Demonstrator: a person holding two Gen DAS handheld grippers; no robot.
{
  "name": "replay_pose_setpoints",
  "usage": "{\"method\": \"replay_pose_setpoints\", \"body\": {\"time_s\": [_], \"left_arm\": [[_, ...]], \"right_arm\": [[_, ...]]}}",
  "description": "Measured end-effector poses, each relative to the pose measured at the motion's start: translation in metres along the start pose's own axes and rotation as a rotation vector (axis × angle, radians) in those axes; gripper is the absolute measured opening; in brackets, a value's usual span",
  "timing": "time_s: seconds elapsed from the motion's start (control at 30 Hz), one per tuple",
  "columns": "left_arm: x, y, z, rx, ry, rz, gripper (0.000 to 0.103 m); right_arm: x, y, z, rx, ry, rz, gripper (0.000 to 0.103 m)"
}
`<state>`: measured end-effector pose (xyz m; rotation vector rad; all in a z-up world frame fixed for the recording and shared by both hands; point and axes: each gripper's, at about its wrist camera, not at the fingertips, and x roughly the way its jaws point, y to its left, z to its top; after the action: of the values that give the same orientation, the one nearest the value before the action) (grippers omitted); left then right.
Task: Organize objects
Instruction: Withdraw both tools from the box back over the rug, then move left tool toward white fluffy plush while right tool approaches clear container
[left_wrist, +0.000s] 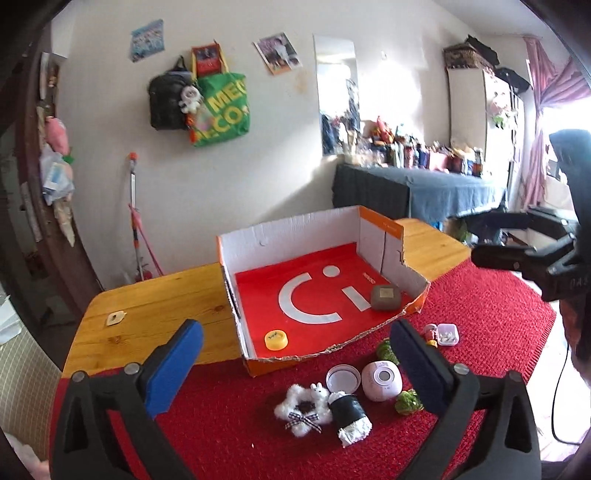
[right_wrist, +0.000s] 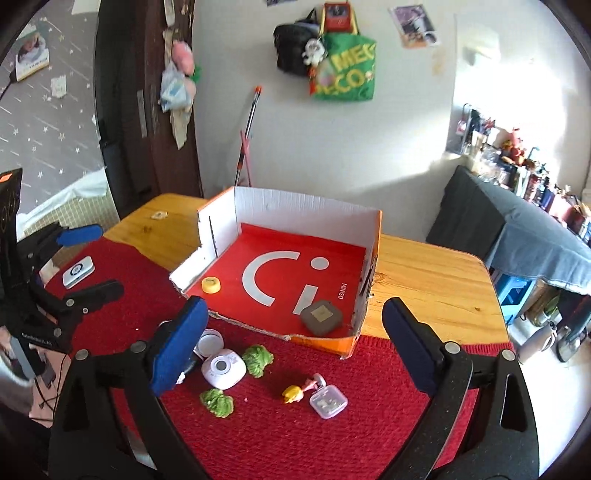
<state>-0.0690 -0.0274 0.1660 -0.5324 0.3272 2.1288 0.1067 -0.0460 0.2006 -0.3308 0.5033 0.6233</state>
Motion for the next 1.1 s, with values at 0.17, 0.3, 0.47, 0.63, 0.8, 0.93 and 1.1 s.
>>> {"method": "replay_pose_setpoints", "body": {"time_s": [0.17,0.3,0.47,0.63,0.8,0.93,1.1], "left_arm": [[-0.011,-0.004,-0.021,-0.071,-0.027,0.032,0.103],[-0.01,-0.009,-0.041,-0.102,-0.008,0.039,0.103],[0.003,-0.014,-0.071,-0.157,0.035,0.061,0.103],[0.021,-0.011,-0.095,-0.21,0.124,0.041,0.103],[0.029,-0.008,-0.103,-0.234,0.154,0.034,0.103],[0.035,-0.003,-0.102,-0.244,0.169,0.042,0.103],[0.061,0.006,-0.103,-0.252,0.248,0.028,0.103]], "right_arm": [[-0.012,0.011,-0.027,0.039,-0.065,-0.034,0.099],[-0.011,0.015,-0.048,0.092,-0.09,-0.052,0.1],[0.0,0.02,-0.074,0.134,-0.095,-0.101,0.1],[0.026,0.019,-0.101,0.168,-0.031,-0.148,0.1],[0.046,0.015,-0.117,0.197,0.034,-0.15,0.1],[0.051,0.009,-0.121,0.212,0.054,-0.157,0.1],[0.059,0.0,-0.122,0.211,0.079,-0.191,0.1]]}}
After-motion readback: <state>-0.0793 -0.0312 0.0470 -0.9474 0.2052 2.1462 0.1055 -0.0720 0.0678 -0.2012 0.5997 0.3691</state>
